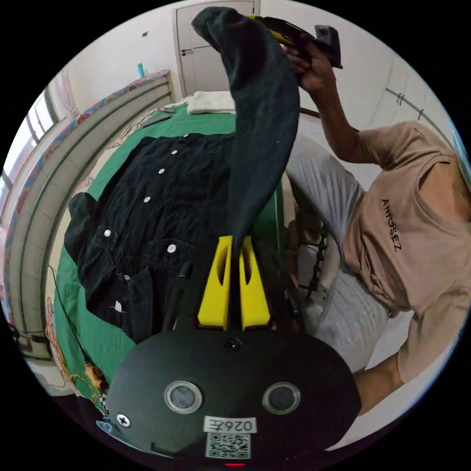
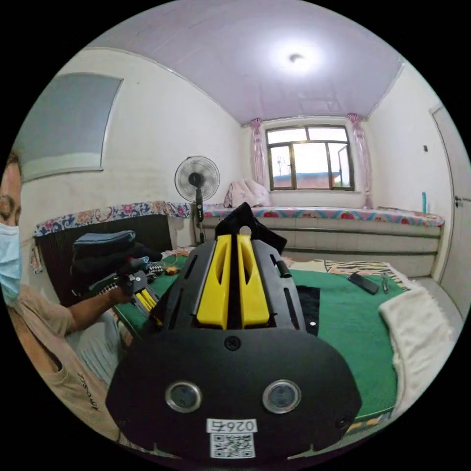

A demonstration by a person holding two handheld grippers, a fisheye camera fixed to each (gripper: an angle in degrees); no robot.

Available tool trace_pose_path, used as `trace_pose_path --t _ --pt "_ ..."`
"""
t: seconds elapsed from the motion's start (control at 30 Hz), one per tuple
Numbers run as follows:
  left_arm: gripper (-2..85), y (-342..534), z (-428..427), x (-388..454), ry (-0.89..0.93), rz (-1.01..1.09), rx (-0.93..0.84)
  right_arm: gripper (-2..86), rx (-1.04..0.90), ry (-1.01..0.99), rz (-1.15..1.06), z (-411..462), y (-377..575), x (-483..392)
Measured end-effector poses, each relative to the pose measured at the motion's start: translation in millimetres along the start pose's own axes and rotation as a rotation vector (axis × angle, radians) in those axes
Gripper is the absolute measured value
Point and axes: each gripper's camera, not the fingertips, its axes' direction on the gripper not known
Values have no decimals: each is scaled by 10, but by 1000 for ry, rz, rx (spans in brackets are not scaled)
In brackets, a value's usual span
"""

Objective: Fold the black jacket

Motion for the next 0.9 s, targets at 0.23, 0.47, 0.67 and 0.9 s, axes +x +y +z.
trace_pose_path --t 0.23,0.47,0.67,0.9 --pt "33 167 -15 -942 121 -268 -21 -12 -346 315 -101 2213 -432 364" --pt "11 576 -289 -1743 232 -534 122 -10 -756 550 -188 3820 -35 867" --pt "-9 212 -205 -1875 346 -340 77 -10 -903 59 -103 4403 534 1052" --pt "-10 379 -654 -2751 454 -431 244 -9 -826 -207 268 4690 374 1964"
